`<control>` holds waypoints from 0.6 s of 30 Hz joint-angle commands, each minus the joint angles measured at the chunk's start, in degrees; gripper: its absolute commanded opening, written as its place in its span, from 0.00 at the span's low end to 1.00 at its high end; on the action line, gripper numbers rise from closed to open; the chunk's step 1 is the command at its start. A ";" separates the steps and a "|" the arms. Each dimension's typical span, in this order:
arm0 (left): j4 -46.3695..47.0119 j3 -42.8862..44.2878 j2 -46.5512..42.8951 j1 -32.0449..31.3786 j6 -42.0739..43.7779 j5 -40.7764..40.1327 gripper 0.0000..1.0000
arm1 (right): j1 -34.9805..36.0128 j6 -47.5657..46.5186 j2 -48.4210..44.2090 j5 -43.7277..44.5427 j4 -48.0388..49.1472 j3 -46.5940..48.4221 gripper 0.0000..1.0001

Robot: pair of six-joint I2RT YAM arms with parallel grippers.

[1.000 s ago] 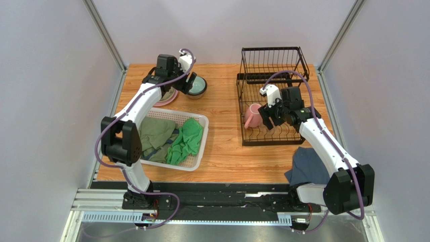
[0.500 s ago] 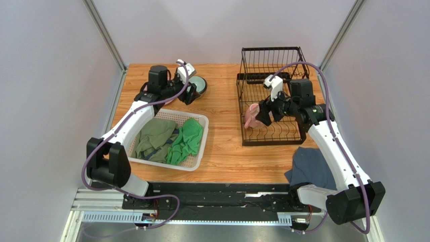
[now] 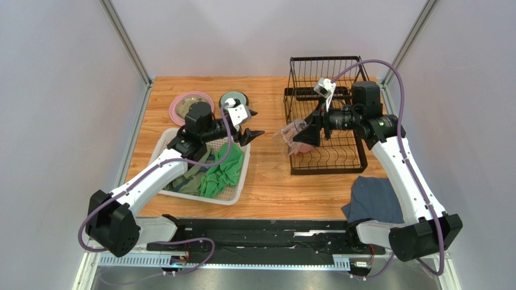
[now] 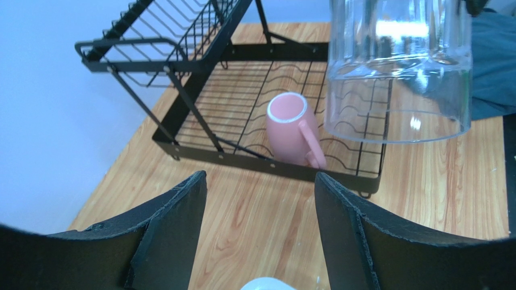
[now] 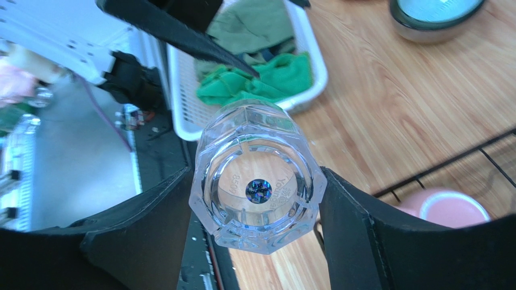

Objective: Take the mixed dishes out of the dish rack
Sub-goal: Pick up the cup from the dish rack, then place the cup at the center of the board.

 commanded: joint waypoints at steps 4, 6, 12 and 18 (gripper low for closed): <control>13.07 -4.37 -5.36 -2.10 -6.15 -1.92 0.74 | -1.80 7.85 5.21 -16.35 4.06 6.64 0.06; 14.75 -6.04 -6.07 -2.19 -7.04 -1.58 0.74 | -1.81 9.95 6.18 -19.07 5.21 7.25 0.06; 20.03 -8.24 -6.68 -3.07 -12.65 0.53 0.74 | -1.81 14.00 8.12 -22.33 9.51 7.17 0.05; 21.79 -8.42 -6.07 -4.47 -15.91 2.30 0.76 | -1.81 16.73 9.08 -23.04 12.50 6.99 0.03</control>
